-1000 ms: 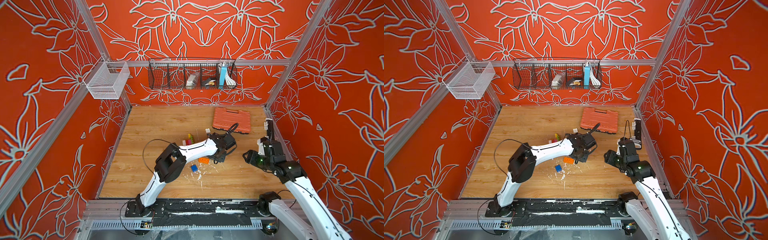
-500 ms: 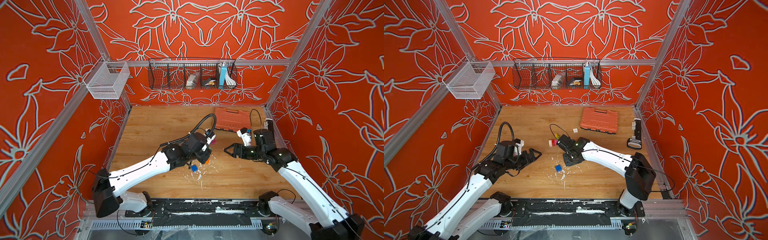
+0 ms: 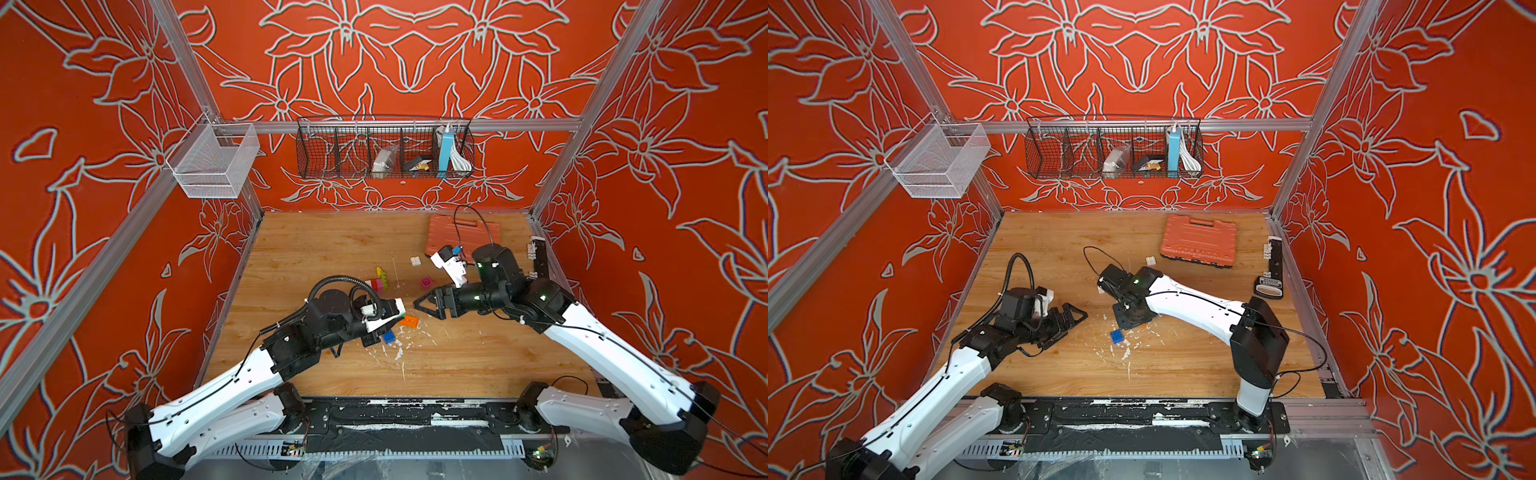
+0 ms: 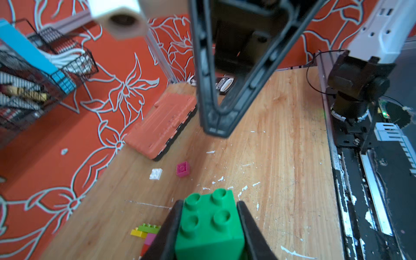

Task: Assemble the letter r with lego
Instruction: Assemble the lego brick with the lego brick.

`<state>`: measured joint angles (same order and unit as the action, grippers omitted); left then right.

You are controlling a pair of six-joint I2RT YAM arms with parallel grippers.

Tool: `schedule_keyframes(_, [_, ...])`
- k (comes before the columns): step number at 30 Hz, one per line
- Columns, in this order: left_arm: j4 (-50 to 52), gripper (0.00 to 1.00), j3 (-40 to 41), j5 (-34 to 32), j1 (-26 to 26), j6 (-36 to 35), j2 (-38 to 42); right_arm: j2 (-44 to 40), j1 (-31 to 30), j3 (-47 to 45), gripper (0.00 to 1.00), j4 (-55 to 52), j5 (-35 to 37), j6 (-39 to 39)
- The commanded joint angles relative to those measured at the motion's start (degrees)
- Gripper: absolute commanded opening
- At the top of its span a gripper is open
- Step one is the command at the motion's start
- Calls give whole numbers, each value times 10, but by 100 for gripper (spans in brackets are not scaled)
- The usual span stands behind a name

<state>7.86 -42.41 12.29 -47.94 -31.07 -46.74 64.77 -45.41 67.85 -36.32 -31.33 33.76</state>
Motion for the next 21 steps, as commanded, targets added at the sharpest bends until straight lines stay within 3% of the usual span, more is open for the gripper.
schedule_keyframes(1, [28,0,-13,29,3,-88,1,9,-36,23,75,13,38,17])
schedule_keyframes(9, [48,0,-24,11,3,-118,-6,21,-96,27,71,47,78,41])
schedule_keyframes(21, [46,0,-26,9,3,-117,-13,62,-120,36,64,41,91,51])
